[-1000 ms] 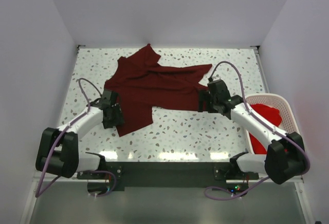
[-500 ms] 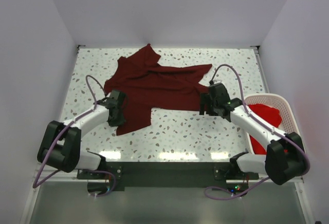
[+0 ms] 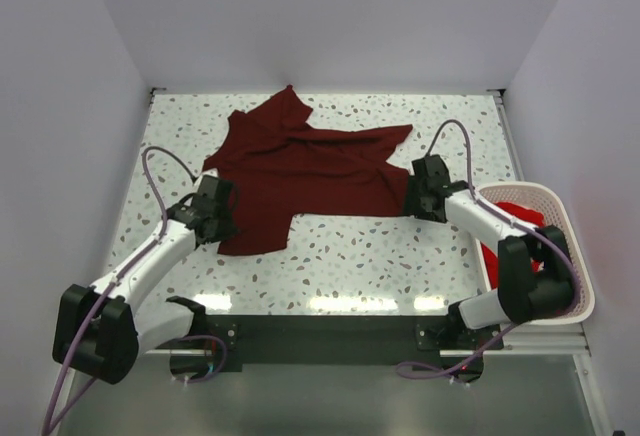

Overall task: Fold and stack the t-shirts
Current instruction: Flatten the tshirt out

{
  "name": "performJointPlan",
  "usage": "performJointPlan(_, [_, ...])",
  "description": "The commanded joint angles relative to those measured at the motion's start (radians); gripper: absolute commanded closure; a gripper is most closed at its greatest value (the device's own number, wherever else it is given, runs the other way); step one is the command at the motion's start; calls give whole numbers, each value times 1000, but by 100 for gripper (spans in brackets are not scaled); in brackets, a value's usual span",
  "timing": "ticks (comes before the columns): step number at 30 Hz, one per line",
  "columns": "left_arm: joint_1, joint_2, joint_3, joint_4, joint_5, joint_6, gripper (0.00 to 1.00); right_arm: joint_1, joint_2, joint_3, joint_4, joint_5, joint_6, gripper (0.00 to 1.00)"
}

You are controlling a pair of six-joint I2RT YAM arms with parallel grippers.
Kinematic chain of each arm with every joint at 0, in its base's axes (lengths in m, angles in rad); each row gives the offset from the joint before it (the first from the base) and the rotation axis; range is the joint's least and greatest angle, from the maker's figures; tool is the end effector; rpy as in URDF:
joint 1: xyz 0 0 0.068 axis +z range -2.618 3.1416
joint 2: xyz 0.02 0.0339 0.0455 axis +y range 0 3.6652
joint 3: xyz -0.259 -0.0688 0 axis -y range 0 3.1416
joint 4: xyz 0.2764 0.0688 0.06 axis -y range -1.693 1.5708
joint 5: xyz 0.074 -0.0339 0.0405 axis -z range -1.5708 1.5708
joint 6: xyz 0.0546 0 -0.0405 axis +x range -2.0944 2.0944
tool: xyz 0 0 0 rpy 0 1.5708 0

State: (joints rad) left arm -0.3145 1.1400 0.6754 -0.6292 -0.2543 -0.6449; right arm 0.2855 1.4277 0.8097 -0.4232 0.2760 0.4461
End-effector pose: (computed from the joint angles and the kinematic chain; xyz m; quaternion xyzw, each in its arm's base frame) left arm 0.2363 -0.0624 0.1659 -0.1881 0.9458 0.0012 0.2648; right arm 0.2988 0.0722 0.1494 0.1126 0.9500 -0.0313 0.2896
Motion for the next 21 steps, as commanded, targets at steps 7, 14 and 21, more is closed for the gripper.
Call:
performJointPlan(7, [-1, -59, -34, 57, 6, 2, 100, -57, 105, 106, 109, 9, 8, 51])
performJointPlan(14, [-1, -65, -45, 88, 27, -4, 100, -66, 212, 160, 112, -14, 37, 49])
performJointPlan(21, [0, -85, -48, 94, 33, 1, 100, -66, 277, 151, 92, 34, 77, 48])
